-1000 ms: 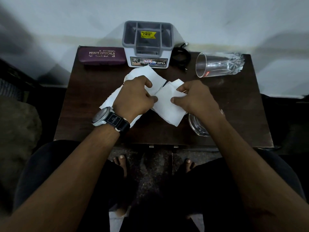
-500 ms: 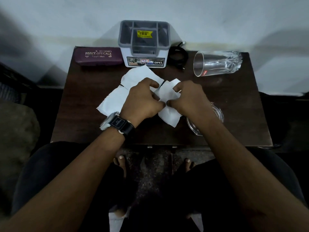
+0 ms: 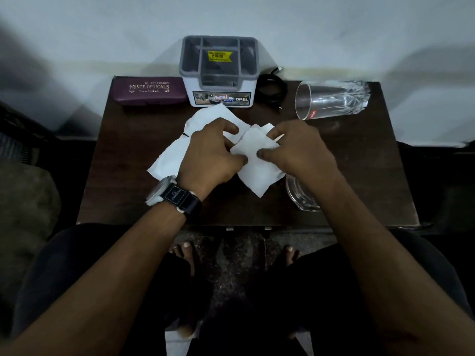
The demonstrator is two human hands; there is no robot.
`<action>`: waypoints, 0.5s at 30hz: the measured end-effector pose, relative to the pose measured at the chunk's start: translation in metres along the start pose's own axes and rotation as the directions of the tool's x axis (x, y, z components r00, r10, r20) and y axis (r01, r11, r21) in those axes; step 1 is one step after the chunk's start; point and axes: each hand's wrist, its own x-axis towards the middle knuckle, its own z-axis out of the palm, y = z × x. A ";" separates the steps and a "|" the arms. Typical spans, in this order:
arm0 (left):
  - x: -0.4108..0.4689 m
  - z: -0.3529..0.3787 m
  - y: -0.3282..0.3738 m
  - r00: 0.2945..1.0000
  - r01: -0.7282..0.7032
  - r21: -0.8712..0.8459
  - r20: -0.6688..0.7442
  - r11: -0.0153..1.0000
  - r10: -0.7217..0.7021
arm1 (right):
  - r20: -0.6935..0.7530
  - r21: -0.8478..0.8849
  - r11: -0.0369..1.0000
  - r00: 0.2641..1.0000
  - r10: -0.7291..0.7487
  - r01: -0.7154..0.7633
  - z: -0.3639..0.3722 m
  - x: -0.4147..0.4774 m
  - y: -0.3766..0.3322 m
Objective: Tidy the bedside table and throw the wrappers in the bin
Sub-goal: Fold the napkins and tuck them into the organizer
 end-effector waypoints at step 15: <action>0.003 -0.021 -0.003 0.981 -0.166 -0.098 0.084 0.981 0.174 | 0.238 0.293 0.956 0.968 -0.080 0.007 -0.031 0.019 0.002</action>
